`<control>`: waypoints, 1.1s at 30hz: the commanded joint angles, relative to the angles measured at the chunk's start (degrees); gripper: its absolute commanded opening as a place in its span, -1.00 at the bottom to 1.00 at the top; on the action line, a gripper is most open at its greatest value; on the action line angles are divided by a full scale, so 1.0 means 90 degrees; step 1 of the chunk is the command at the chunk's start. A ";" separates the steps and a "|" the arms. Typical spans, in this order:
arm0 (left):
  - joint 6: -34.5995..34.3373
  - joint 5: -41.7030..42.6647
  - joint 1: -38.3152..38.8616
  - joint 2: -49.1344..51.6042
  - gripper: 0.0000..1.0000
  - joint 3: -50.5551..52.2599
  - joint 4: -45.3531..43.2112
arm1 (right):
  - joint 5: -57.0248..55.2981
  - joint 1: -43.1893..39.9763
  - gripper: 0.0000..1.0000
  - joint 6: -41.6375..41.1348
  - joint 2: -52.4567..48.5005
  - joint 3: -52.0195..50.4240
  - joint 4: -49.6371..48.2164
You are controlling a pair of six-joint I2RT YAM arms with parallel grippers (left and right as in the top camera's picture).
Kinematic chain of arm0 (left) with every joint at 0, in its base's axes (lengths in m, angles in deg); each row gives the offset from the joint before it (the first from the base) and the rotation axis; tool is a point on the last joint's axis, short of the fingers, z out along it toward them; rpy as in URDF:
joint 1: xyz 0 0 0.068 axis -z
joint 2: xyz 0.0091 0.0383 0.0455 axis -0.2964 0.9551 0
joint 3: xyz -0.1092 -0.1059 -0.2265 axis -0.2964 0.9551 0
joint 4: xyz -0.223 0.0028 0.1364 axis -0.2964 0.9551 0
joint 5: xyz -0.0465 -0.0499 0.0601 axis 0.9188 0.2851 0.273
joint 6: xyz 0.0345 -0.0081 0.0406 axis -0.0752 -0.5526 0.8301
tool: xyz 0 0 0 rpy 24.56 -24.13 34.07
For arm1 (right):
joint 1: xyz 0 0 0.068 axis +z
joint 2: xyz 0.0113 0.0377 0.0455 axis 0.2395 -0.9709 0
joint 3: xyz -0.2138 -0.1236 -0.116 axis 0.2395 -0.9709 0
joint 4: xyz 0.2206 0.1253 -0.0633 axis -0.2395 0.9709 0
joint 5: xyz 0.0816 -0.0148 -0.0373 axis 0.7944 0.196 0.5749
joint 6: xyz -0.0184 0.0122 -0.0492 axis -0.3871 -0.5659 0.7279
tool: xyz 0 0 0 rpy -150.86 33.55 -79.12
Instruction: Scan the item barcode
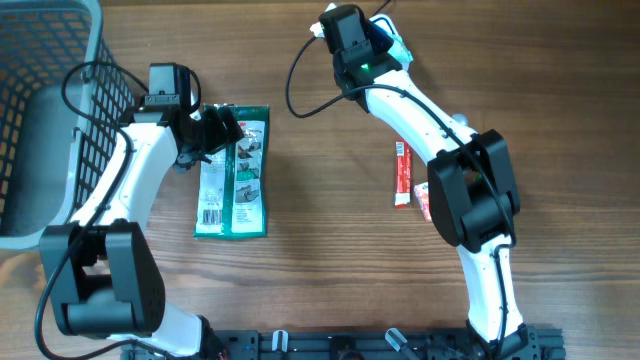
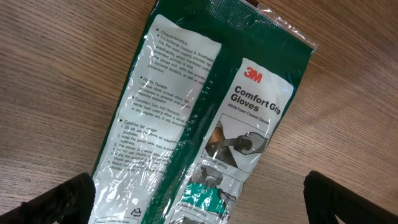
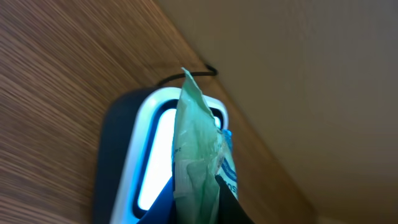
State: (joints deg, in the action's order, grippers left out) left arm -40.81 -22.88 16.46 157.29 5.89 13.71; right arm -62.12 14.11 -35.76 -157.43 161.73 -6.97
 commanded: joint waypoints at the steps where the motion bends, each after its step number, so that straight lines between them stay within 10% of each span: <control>1: 0.0012 -0.0010 -0.0010 -0.0104 1.00 -0.0053 0.0002 | 0.0537 0.0063 -0.91 -0.0729 -0.0119 -0.0015 0.0036; 10: 0.0012 -0.0012 -0.0010 -0.0104 1.00 -0.0053 0.0002 | 0.0022 0.0063 -0.91 -0.0923 0.0658 0.0002 0.0323; 26: 0.0012 -0.0012 -0.0010 -0.0104 1.00 -0.0053 0.0002 | 0.5855 0.0073 -0.78 -0.2939 0.2191 -0.0279 0.5914; 33: 0.0012 -0.0012 -0.0010 -0.0104 1.00 -0.0053 0.0002 | 0.5843 0.0102 -0.91 -0.3422 0.2191 -0.1562 0.5950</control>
State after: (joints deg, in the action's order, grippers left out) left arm -40.81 -22.88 16.46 157.29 5.89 13.71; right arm -13.55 14.83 -63.43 -136.73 152.63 47.71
